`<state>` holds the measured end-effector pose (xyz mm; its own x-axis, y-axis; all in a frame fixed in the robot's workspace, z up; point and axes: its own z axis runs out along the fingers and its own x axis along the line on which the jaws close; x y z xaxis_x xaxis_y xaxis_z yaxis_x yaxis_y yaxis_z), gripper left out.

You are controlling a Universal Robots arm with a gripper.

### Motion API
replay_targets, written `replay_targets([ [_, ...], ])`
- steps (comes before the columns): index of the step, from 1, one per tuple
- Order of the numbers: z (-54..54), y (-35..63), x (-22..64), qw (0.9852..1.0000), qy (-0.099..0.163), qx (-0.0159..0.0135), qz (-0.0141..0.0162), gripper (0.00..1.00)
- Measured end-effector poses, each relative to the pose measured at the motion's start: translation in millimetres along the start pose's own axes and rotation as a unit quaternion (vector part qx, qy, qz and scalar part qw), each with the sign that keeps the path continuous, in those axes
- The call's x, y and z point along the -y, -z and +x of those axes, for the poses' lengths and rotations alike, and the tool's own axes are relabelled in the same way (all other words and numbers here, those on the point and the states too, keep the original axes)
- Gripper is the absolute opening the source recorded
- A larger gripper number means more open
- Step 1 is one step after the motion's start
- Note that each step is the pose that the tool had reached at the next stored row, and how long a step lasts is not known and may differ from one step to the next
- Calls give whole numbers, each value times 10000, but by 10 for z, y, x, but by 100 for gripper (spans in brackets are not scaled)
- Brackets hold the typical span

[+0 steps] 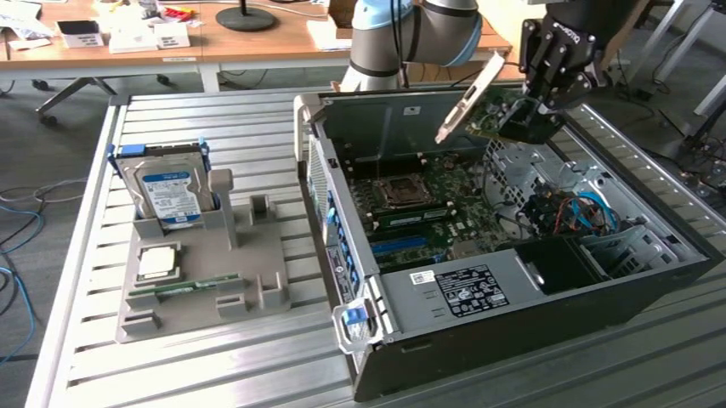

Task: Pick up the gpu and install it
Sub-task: 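Insert the gpu into the slot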

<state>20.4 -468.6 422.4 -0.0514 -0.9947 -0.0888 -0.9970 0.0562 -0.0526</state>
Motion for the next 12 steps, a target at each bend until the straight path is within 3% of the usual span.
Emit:
replay_targets([
  [6,1,-9,-2,10000,3,-1,0,27],
  [12,12,-108,-51,10000,3,2,7,27],
])
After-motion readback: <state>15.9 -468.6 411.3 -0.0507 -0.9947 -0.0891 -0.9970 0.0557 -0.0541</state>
